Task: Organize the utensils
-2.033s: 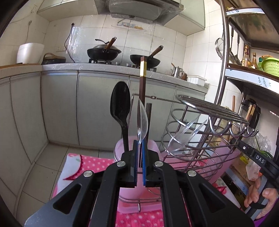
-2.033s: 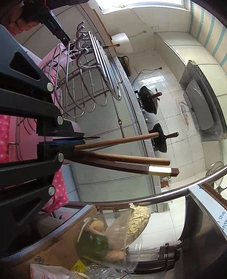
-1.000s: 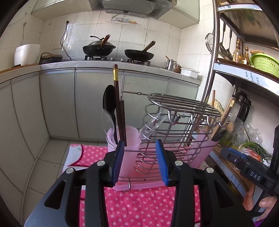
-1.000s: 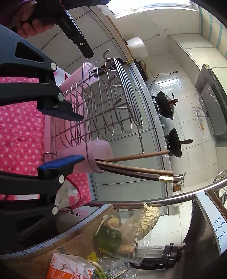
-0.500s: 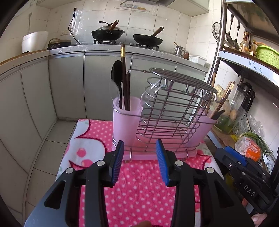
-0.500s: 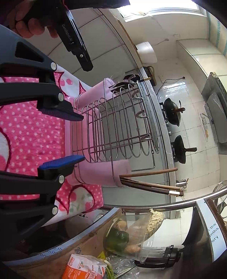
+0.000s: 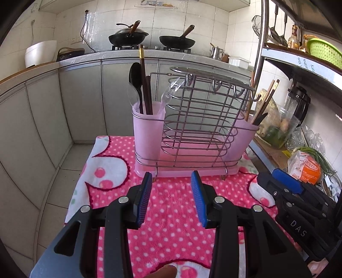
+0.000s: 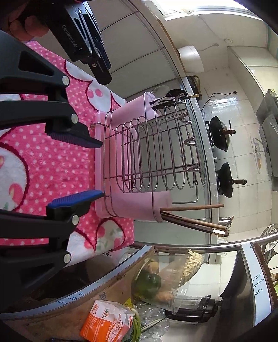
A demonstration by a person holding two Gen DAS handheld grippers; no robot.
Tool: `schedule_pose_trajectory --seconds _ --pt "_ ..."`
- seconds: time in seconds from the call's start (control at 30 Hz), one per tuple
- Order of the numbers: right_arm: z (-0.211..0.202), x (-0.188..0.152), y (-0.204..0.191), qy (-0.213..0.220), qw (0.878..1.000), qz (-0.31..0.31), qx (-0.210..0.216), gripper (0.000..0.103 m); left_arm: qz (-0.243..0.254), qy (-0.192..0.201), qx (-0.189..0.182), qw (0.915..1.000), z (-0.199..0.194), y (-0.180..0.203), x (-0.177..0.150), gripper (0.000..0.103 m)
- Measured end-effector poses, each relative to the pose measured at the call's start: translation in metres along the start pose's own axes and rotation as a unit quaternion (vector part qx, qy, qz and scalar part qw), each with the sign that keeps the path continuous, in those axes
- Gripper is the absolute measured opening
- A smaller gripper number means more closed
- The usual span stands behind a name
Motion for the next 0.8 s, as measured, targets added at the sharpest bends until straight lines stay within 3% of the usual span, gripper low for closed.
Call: schedule_pose_trajectory --seconds 0.8 --pt "0.017 -0.017 -0.001 -0.041 0.999 -0.011 -0.017 0.04 -0.001 -0.018 0.014 0.9997 0.008 -0.003 -0.015 0.038"
Point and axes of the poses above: each gripper's, at about its wrist camera, not at the fingertips, and z roughly the way its jaws point, y to its right, x to its top, the point moved 9 cm from there along z, roughly the way its jaws point, and after that the axes turned 14 degrees about -z, right-handed, at the moved point
